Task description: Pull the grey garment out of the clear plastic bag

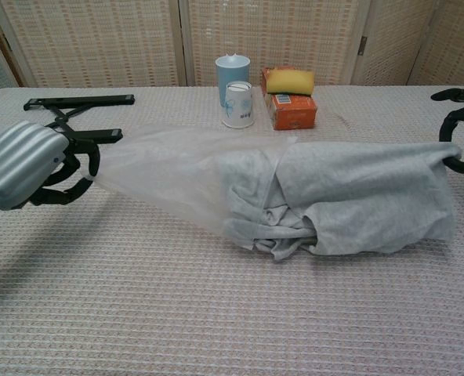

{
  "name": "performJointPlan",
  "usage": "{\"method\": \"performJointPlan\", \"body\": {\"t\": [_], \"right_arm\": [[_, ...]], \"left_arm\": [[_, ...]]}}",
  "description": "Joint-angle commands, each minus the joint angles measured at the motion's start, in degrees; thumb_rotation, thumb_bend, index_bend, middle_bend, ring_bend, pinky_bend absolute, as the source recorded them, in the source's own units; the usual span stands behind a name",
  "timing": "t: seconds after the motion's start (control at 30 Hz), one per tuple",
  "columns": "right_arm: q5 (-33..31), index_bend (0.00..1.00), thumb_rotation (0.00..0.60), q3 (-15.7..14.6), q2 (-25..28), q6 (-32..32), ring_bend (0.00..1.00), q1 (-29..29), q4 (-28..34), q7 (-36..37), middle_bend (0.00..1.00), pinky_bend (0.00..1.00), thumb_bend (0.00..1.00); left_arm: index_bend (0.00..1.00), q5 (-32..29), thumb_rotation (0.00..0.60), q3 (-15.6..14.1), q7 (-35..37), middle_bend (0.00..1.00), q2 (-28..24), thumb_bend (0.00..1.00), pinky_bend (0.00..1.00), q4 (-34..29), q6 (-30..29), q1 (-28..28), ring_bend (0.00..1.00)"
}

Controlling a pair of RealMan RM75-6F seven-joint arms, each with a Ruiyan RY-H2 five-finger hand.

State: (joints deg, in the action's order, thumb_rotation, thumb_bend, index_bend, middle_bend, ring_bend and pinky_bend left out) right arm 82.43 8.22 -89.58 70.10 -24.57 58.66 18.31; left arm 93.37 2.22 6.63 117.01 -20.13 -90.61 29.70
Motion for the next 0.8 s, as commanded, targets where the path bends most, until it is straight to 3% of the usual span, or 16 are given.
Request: {"method": "performJointPlan", "body": {"t": [0.03, 0.37, 0.53, 0.6, 0.7, 0.73, 0.8], "right_arm": [[-2.0, 0.74, 0.6, 0.8, 1.8, -0.7, 0.0, 0.9, -0.1, -0.9, 0.07, 0.0, 0.46], [-5.6, 0.74, 0.6, 2.7, 3.4, -2.1, 0.0, 2.0, -2.9, 1.0, 0.07, 0.0, 0.46], [-4.9, 0.71, 0.6, 2.2, 3.0, -2.6, 0.0, 1.8, -3.4, 2.1, 0.06, 0.0, 0.45], [-4.0, 0.58, 0.6, 1.7, 3.1, -2.7, 0.0, 1.8, -3.2, 3.3, 0.04, 0.0, 0.42], [-2.8, 0.12, 0.6, 0.5, 4.9, -3.7, 0.0, 1.9, -1.8, 4.8, 0.0, 0.0, 0.32], [-2.5, 0.03, 0.6, 0.0, 6.4, -4.2, 0.0, 2.0, -0.5, 4.6, 0.0, 0.0, 0.28], [-1.9, 0.0, 0.6, -0.8, 9.3, -4.3, 0.0, 2.5, 2.5, 2.9, 0.0, 0.0, 0.2]], "left_arm": [[0.69, -0.9, 0.6, 0.4, 0.5, 1.0, -1.6, 0.59, 1.0, 1.2, 0.7, -0.4, 1.0], [0.7, -2.7, 0.6, 1.0, 1.7, 1.0, -4.2, 0.59, 1.0, 2.3, 1.0, -1.8, 1.0], [0.66, -2.1, 0.6, -0.1, 2.4, 1.0, -4.3, 0.55, 1.0, 1.3, 0.3, -2.4, 1.0], [0.52, -1.7, 0.6, -0.7, 2.4, 1.0, -4.5, 0.44, 1.0, 0.2, 0.5, -2.6, 1.0], [0.28, -1.5, 0.6, -1.4, 2.3, 1.0, -5.8, 0.28, 1.0, -3.6, 1.4, -3.1, 1.0], [0.2, -1.5, 0.6, -1.6, 2.0, 1.0, -6.9, 0.22, 1.0, -6.2, 2.0, -3.3, 1.0], [0.1, -1.7, 0.6, -1.9, 1.2, 0.98, -9.3, 0.17, 1.0, -11.7, 3.4, -3.6, 0.99]]}}
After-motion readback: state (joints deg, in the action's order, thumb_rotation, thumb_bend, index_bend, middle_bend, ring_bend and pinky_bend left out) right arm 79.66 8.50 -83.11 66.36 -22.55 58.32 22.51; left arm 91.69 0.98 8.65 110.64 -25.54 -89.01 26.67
